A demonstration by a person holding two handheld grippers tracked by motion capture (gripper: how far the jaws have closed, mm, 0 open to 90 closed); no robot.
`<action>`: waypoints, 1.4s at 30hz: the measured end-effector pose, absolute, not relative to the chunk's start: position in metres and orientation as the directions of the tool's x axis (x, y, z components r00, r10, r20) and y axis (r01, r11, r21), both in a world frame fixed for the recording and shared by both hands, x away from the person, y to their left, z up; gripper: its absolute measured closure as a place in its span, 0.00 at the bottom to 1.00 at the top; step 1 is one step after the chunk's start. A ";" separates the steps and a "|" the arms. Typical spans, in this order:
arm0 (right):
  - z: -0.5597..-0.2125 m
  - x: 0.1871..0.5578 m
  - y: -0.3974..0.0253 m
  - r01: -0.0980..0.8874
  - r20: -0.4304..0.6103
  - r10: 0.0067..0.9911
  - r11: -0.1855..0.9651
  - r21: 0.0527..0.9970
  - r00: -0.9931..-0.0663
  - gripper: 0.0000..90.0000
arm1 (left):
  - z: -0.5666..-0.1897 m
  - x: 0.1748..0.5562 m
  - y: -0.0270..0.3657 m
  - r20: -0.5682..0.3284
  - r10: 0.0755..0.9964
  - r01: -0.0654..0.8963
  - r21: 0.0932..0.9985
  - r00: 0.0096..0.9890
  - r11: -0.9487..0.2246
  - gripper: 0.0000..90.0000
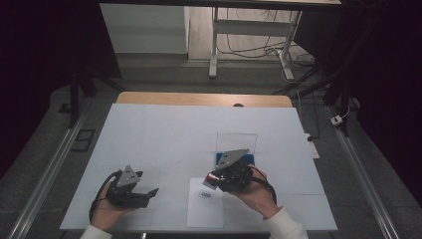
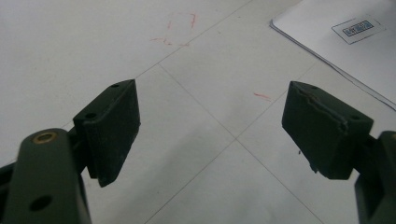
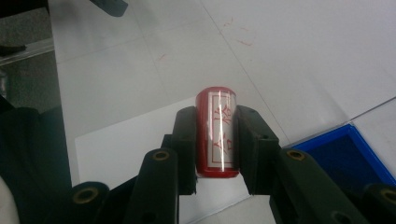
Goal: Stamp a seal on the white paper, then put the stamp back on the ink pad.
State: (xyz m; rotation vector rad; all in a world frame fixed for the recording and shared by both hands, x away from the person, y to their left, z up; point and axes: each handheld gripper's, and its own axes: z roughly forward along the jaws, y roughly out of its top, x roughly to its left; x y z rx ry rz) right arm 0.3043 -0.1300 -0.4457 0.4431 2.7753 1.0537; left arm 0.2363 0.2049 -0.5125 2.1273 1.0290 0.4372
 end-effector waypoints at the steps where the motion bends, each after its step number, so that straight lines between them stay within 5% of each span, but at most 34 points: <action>1: -0.446 0.305 -0.130 0.223 -0.028 0.322 0.712 0.666 -0.946 0.77 | -0.512 0.236 0.205 -0.009 0.782 0.537 0.731 0.624 -0.420 0.21; 42: -0.433 0.342 -0.191 0.351 -0.058 0.568 0.583 0.733 -0.821 0.77 | -0.513 0.236 0.205 -0.002 0.783 0.540 0.725 0.622 -0.428 0.21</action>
